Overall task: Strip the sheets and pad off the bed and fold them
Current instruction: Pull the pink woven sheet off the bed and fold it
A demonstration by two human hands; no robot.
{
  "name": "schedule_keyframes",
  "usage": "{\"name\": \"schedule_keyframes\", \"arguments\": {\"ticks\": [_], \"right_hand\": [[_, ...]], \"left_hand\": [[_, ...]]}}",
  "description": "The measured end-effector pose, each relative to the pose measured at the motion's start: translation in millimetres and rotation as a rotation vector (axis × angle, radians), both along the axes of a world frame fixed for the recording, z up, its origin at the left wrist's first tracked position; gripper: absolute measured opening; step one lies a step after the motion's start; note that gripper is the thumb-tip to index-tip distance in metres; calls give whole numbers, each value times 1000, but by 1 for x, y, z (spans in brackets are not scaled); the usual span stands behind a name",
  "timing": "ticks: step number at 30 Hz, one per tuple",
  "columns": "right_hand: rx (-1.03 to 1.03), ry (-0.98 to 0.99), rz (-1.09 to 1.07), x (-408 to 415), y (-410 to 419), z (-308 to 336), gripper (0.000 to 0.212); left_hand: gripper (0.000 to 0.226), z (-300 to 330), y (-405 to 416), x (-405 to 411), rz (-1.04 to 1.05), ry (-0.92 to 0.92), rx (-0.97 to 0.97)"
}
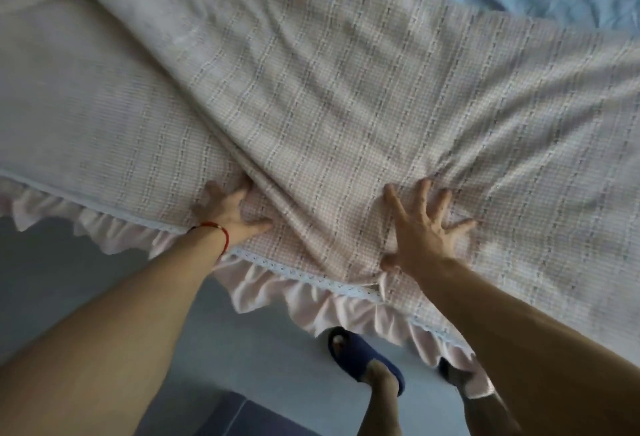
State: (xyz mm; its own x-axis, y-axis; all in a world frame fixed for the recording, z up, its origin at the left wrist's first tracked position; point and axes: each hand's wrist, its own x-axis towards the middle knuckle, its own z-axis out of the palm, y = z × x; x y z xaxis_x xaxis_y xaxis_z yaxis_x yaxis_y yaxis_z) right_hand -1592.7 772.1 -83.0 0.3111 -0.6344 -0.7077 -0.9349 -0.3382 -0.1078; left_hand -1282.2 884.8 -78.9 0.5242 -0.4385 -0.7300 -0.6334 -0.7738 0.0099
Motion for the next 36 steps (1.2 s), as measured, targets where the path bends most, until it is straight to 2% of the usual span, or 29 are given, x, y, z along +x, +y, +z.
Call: {"name": "schedule_keyframes", "arguments": {"ticks": [4,8,11,15,20,23,27,30,33,35,36], "right_hand": [[-74,176,6,15,7,-11,143],[-114,284,-23,39,16,-17,123],[-78,363,30,39,16,-15,140],[-83,354,75,36,11,-13,156],[-100,404,64,41,15,-10,164],[-62,427,-48,51,17,-2,163],[-28,295,-258,63,24,17,134],[29,124,-646,106,35,41,107],[-82,-291,-863,179,50,77,61],[-141,-535,-984,233,63,103,32],[-92,-606,-1075,257,70,107,24]], "left_hand": [[109,-7,-5,-1,-114,19,88],[106,-11,-3,27,-156,152,104],[99,-17,-1,28,-147,168,97],[106,-46,1,38,-136,187,92],[98,-20,-15,51,-222,347,134],[111,-3,-26,50,-247,405,255],[89,29,-12,36,-281,339,113],[73,44,1,65,-137,440,-43],[35,54,-13,116,11,350,-174],[26,52,-37,146,169,291,-284],[25,47,-51,159,265,285,-347]]}}
